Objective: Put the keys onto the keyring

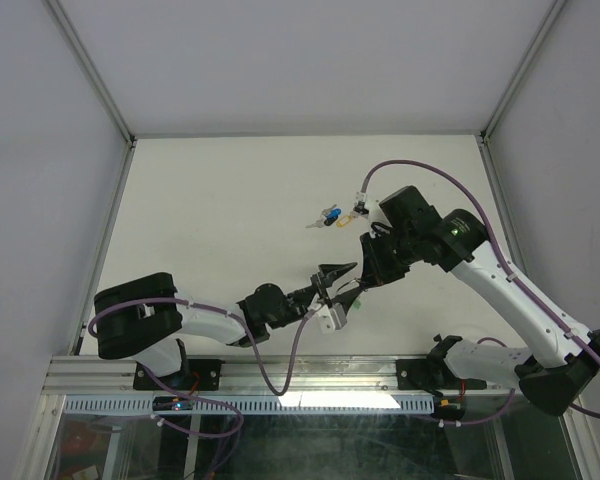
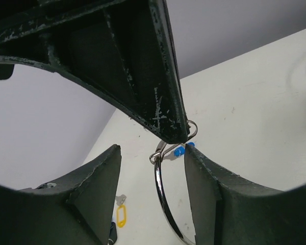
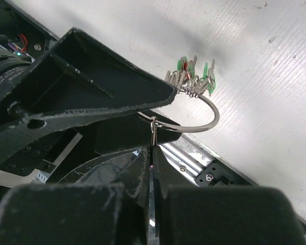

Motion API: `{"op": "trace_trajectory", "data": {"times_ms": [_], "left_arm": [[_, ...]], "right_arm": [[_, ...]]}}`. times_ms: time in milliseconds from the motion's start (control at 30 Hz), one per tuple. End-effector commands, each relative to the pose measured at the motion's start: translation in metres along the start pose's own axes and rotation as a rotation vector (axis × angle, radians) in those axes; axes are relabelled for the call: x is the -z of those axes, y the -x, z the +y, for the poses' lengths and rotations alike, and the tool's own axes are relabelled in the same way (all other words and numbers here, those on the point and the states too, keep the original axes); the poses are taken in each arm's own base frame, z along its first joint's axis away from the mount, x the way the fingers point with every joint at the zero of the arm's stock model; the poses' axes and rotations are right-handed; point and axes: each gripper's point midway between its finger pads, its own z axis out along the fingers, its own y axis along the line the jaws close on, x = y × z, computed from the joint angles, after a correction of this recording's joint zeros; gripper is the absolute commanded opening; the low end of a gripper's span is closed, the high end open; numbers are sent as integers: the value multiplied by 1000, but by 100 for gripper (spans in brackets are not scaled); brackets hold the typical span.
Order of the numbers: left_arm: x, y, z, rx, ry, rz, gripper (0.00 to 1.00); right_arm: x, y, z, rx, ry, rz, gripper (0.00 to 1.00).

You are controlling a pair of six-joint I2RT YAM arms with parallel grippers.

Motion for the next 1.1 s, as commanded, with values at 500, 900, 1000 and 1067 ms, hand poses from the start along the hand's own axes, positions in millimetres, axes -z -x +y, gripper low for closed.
{"op": "trace_trajectory", "data": {"times_ms": [500, 900, 1000, 1067], "left_arm": [[-10, 20, -3, -232, -1, -14, 17], [3, 25, 24, -154, 168, -24, 0], [5, 24, 33, -63, 230, -8, 0], [6, 23, 40, 17, 272, 9, 0]], "right_arm": [[7, 10, 8, 19, 31, -37, 0], [22, 27, 12, 41, 32, -163, 22], [35, 39, 14, 41, 35, -286, 33], [43, 47, 12, 36, 26, -375, 38]]}}
